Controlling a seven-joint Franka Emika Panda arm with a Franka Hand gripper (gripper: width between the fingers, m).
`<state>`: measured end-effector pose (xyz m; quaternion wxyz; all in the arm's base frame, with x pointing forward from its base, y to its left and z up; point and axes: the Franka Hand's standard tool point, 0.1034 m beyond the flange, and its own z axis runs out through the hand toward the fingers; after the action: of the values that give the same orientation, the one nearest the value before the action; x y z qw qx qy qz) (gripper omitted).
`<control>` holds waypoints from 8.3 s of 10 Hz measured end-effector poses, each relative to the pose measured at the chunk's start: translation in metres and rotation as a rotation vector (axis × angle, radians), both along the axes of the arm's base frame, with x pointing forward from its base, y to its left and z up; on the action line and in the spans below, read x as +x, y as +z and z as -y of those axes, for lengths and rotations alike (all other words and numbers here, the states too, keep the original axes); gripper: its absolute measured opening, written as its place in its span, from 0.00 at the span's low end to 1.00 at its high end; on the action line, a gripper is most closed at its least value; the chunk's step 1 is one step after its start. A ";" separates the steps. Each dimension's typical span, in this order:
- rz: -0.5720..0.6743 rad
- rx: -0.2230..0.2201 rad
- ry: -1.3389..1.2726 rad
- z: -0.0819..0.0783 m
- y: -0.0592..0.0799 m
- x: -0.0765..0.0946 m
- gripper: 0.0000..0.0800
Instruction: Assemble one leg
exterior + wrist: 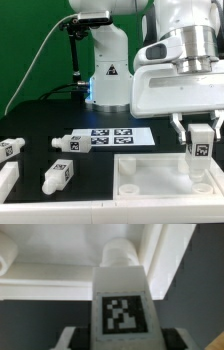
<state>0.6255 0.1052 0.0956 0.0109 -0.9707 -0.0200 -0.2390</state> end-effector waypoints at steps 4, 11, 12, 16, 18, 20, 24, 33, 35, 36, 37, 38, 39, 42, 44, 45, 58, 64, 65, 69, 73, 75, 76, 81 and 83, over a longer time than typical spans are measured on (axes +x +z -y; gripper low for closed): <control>0.062 -0.008 0.001 0.001 -0.003 0.011 0.36; 0.063 -0.011 0.013 -0.006 -0.010 0.008 0.36; 0.061 -0.012 0.014 -0.006 -0.011 0.008 0.36; 0.089 -0.015 0.018 -0.008 -0.015 0.010 0.36; 0.094 -0.016 0.020 -0.008 -0.015 0.010 0.36; 0.094 -0.016 0.020 -0.008 -0.015 0.010 0.42; -0.006 -0.008 0.014 -0.008 -0.011 0.013 0.80; -0.498 0.024 -0.081 -0.008 -0.015 0.014 0.70; -0.499 0.032 -0.111 -0.008 -0.015 0.014 0.53; -0.500 0.048 -0.178 -0.008 -0.015 0.014 0.36; -0.501 0.065 -0.251 -0.008 -0.015 0.014 0.36; -0.502 0.083 -0.322 -0.008 -0.015 0.014 0.36; -0.501 0.100 -0.394 -0.008 -0.015 0.014 0.36; -0.481 0.167 -0.653 -0.006 -0.016 0.018 0.36; -0.459 0.250 -0.901 -0.004 -0.016 0.018 0.36; -0.457 0.296 -1.029 -0.003 -0.016 0.018 0.36; -0.409 0.176 -0.556 -0.020 -0.016 0.012 0.81; -0.380 0.095 -0.326 -0.014 -0.017 0.015 0.42; -0.381 0.119 -0.411 -0.013 -0.017 0.015 0.36; -0.378 0.233 -0.755 -0.007 -0.018 0.016 0.36; -0.429 0.534 -1.366 0.001 -0.020 0.016 0.36; -0.439 0.598 -1.546 0.000 -0.020 0.015 0.36; -0.439 0.601 -1.557 -0.001 -0.020 0.015 0.36; -0.434 0.401 -1.023 -0.010 -0.019 0.013 0.73; -0.431 0.368 -0.914 -0.009 -0.019 0.013 0.81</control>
Offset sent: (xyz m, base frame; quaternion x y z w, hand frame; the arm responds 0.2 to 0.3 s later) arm 0.0068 0.0014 -0.0101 0.0033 0.0645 0.0110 0.9979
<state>0.6386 0.1143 0.0768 0.0794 -0.8896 0.4497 -0.0143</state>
